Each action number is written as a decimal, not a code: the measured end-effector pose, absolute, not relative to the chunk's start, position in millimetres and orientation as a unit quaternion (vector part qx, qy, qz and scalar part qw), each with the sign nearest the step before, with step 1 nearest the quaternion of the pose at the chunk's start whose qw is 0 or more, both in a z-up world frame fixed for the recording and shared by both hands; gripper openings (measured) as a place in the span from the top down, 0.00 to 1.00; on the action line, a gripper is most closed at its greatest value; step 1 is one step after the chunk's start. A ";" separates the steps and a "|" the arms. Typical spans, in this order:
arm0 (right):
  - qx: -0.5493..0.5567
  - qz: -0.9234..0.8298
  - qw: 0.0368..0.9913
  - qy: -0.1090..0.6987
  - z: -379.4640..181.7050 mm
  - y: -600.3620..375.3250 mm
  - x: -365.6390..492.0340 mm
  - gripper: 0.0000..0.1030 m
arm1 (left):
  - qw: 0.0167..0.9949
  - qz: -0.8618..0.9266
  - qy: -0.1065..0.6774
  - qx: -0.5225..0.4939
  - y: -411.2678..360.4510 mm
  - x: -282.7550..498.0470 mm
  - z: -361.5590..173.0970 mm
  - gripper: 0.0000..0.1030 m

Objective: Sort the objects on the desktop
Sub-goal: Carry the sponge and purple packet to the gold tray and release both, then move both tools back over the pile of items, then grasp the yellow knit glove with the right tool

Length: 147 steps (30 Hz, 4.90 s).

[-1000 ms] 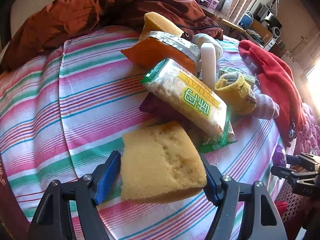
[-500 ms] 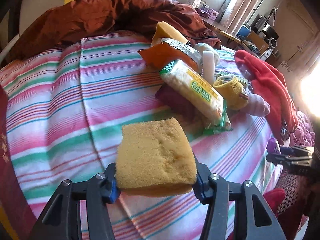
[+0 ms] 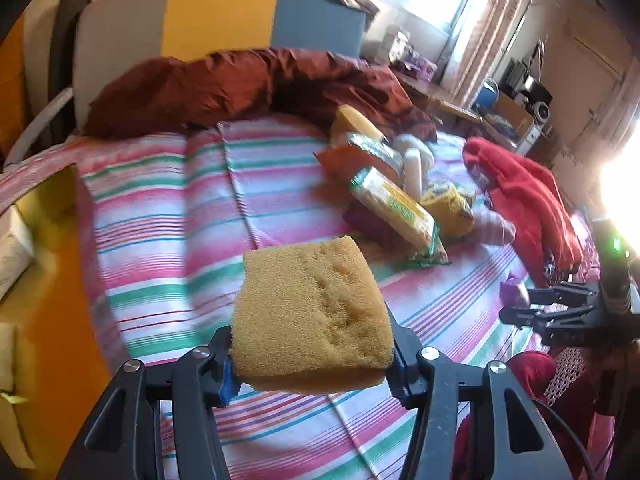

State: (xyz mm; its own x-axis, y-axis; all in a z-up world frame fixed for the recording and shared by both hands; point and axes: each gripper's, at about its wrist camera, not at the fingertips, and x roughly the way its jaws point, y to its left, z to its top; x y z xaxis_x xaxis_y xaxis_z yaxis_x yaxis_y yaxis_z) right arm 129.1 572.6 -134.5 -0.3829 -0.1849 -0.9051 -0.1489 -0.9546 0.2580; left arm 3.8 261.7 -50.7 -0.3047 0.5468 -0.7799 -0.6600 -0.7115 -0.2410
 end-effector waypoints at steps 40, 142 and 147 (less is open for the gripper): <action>0.475 -0.782 0.367 -0.167 -50.6 221.6 -20.3 0.27 | 0.119 0.881 -0.067 -0.453 -27.3 -22.4 -63.0 0.38; 0.467 -0.874 -0.046 -0.127 -167.0 606.8 26.2 0.55 | 0.423 0.713 0.005 -0.559 355.7 -30.3 -55.3 0.28; 0.459 -0.876 -0.049 -0.136 -160.5 609.2 30.4 0.55 | 0.404 0.707 -0.005 -0.580 382.2 -38.1 -63.9 0.28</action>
